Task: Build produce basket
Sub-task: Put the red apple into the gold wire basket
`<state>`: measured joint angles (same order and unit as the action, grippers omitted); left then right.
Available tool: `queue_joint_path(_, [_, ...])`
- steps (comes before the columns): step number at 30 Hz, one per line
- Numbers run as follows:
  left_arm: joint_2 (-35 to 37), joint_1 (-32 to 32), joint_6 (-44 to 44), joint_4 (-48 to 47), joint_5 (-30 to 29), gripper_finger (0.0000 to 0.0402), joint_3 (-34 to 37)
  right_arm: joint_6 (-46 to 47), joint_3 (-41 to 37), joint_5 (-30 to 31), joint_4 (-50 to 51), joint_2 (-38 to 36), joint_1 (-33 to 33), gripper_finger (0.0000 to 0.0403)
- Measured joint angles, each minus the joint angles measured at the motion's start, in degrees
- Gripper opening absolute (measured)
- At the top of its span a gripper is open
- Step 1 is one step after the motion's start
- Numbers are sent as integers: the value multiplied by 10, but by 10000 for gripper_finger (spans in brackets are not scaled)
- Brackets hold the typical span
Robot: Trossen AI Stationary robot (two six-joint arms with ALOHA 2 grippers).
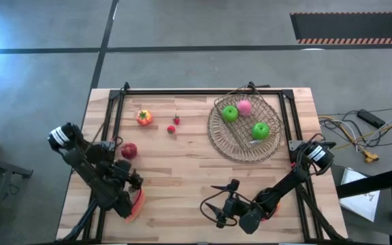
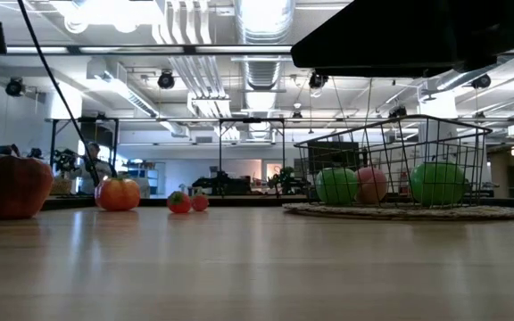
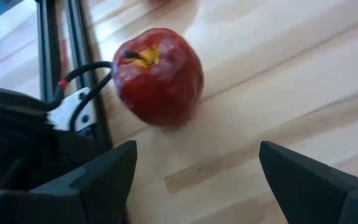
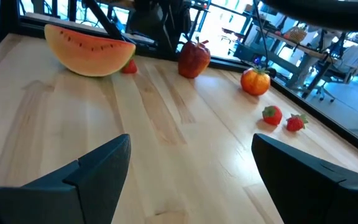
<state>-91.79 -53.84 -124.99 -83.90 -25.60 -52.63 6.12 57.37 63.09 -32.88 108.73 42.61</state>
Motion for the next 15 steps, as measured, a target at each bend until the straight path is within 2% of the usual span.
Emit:
queue_joint_path(3, [-24,0,-23,19,-18,322,13,-1,-1,0,0,0,0,326])
queue_joint_path(7, [-40,0,-51,93,-49,322,48,-1,-1,0,0,0,0,326])
queue_joint_path(15, [-63,1,-53,173,-57,322,123,1,-1,0,0,1,0,326])
